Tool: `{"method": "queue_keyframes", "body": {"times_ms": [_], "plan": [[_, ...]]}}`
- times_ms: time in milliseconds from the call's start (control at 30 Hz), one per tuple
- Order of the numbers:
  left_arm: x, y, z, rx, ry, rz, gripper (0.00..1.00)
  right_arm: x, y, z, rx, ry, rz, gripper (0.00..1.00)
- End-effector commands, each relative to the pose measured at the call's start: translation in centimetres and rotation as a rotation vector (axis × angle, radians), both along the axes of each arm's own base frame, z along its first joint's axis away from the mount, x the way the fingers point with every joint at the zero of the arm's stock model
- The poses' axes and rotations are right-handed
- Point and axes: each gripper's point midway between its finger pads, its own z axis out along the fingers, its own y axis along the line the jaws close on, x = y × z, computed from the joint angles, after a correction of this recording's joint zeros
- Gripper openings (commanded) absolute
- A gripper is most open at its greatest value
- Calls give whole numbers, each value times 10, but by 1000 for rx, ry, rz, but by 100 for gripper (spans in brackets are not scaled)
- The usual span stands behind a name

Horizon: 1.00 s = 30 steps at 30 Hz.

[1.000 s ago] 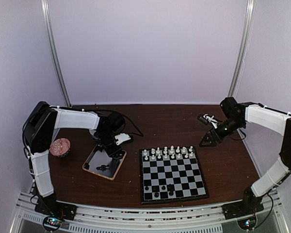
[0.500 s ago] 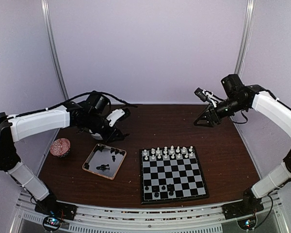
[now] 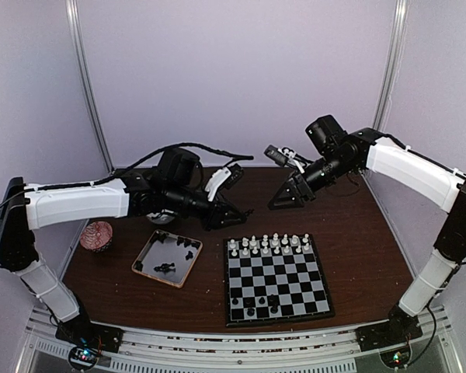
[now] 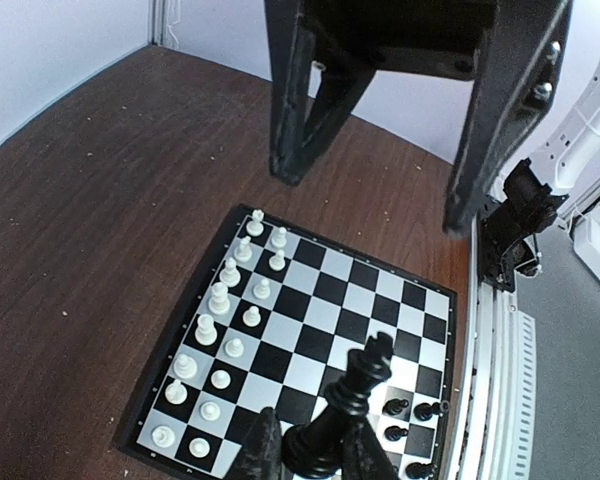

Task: Set up the chess pieces on the board
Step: Pass from the left arm to the right

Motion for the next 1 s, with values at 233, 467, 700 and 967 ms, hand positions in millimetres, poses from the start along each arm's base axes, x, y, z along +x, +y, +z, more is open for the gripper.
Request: {"method": "queue_keyframes", "body": {"times_ms": [233,467,700,967], "plan": [[-10,-34,29,-124,-5,-64,13,-13,29,5,16,46,39,61],[-9,-38,29,-138,8,-67,13,-19,35,4,32,64,56,53],[-9,-39,26,-134,17,-63,13,-25,40,3,44,93,71,40],[-7,-38,26,-136,16,-51,13,-26,38,-3,29,90,63,42]]}}
